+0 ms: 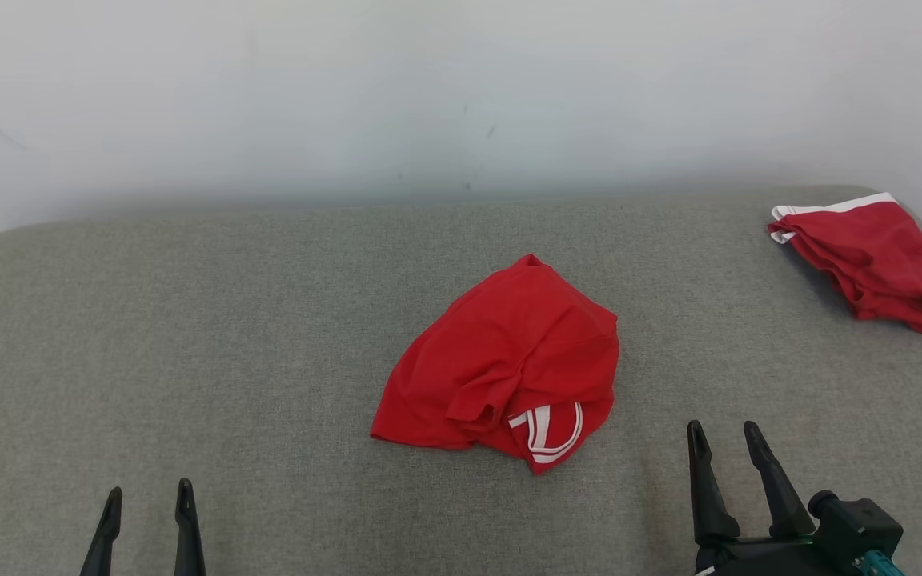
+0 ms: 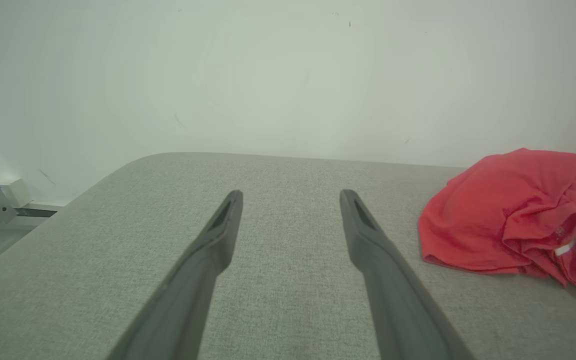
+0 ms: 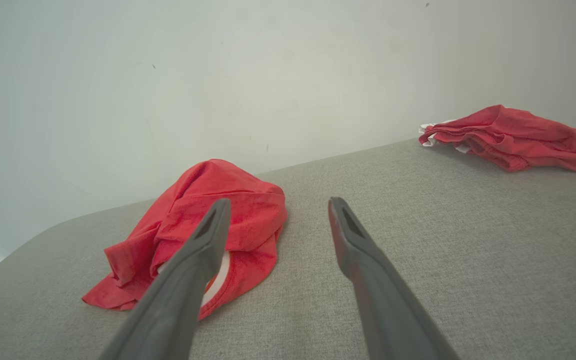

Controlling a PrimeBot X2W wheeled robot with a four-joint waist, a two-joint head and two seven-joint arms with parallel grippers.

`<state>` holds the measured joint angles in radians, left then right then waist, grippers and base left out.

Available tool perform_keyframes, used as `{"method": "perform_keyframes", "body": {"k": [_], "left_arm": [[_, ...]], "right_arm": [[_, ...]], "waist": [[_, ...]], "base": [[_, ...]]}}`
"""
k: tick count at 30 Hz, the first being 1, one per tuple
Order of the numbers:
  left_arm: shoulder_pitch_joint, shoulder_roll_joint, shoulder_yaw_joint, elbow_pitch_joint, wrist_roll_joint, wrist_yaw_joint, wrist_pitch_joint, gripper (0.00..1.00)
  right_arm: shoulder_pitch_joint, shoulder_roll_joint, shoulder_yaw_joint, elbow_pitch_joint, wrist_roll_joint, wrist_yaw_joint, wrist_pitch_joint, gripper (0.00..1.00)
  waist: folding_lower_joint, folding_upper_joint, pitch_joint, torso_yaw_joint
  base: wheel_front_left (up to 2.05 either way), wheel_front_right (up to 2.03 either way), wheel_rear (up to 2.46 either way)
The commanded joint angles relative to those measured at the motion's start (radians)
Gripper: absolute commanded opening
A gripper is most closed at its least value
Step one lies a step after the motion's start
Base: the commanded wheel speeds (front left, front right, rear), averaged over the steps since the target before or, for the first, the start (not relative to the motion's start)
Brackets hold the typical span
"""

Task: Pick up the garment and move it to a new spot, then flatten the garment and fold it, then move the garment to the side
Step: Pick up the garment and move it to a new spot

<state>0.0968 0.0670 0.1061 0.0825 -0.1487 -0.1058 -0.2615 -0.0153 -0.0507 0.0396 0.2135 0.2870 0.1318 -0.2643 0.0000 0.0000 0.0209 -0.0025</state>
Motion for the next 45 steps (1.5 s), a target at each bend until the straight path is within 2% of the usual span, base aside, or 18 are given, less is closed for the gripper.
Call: {"method": "perform_keyframes", "body": {"k": [1, 17, 45], "left_arm": [[0.007, -0.005, 0.007, -0.002, 0.016, -0.006, -0.003, 1.0], [0.009, -0.017, 0.026, 0.018, 0.016, -0.025, -0.003, 1.0], [-0.004, -0.018, 0.018, 0.013, -0.002, -0.019, -0.003, 1.0]], "right_arm": [[0.014, 0.001, -0.001, 0.002, -0.01, -0.003, -0.001, 1.0], [0.014, 0.001, 0.004, 0.011, -0.009, -0.003, -0.001, 1.0], [0.0, 0.001, 0.009, 0.018, 0.0, -0.003, -0.001, 1.0]], "waist": [[0.0, 0.0, 0.0, 0.003], [0.0, 0.0, 0.009, 0.006], [0.0, 0.0, 0.027, -0.001]], "base": [[0.0, 0.0, 0.0], [0.0, 0.0, 0.0], [0.0, 0.0, 0.0]]}}
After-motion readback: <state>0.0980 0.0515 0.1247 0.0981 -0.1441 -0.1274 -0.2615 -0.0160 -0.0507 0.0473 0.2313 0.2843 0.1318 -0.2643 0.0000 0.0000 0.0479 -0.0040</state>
